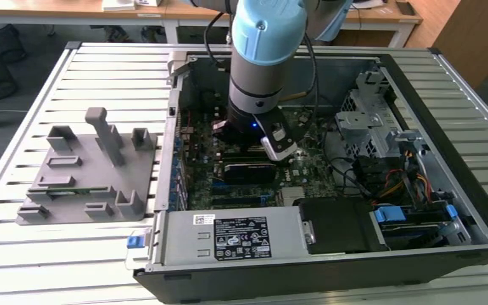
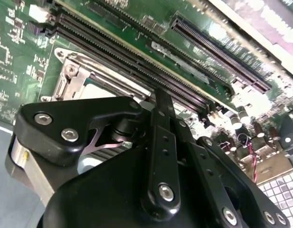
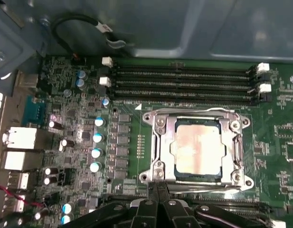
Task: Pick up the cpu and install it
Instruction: 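Install the second cpu locking lever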
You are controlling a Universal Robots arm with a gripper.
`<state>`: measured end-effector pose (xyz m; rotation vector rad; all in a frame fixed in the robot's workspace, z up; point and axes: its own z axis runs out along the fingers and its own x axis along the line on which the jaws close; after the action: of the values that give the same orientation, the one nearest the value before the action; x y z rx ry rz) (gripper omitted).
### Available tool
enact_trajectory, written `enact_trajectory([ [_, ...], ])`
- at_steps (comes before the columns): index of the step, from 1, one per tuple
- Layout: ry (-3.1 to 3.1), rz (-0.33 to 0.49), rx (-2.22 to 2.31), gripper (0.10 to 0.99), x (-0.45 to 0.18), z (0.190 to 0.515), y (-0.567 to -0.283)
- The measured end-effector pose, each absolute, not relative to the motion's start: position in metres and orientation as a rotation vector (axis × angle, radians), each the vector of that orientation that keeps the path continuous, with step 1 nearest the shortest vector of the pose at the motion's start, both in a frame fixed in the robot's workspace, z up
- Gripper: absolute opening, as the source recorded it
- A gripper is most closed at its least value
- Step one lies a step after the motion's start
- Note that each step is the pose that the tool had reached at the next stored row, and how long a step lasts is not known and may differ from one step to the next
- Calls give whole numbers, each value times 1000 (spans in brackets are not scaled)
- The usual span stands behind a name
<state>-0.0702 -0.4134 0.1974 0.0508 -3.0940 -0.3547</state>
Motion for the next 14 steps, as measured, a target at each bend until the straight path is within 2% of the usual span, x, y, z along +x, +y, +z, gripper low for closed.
enact_trajectory([
  [5, -3085, -429, 52, 106, -70, 197, -420],
  [14, -3082, -455, 52, 106, -72, 196, -427],
])
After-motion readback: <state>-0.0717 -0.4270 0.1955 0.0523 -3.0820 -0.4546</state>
